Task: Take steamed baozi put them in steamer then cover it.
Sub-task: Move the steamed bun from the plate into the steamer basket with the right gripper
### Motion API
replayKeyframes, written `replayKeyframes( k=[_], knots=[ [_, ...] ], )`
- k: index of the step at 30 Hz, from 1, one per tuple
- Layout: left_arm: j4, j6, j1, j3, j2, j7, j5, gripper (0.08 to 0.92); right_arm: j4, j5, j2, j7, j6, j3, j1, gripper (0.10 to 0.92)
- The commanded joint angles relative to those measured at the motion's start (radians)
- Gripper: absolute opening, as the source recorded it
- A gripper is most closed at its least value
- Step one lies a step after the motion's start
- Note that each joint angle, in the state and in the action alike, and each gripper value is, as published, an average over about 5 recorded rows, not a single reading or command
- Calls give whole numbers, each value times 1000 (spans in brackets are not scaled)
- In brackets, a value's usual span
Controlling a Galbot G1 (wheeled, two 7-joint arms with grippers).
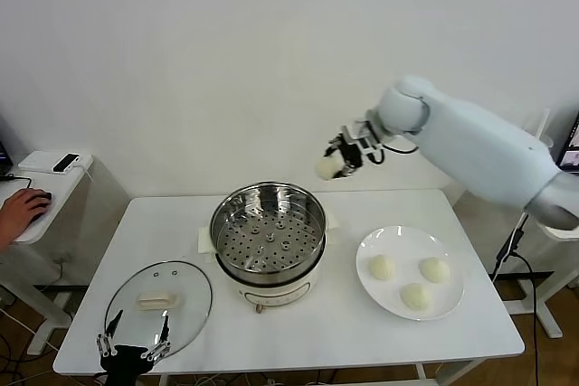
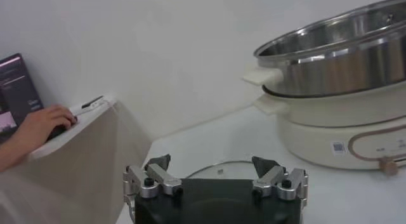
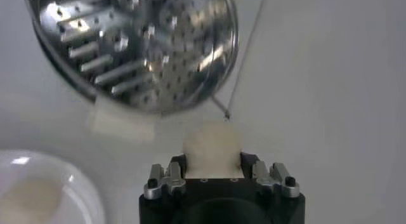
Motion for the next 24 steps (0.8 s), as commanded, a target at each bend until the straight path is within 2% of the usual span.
replayKeyframes(
  k=[1,8,24],
  knots=[
    [-5,2,0,-5,1,0,-4,823,-19,-7,230,114,206,-208,76,543],
    [-9,3,5,-15,-4,0,-12,823,-131,-256,326,162,412,-273,31,543],
    [-9,4,-3,-44,-6,-1,-29,823,-292,-486,409,244,549,-271,-51,541]
  ],
)
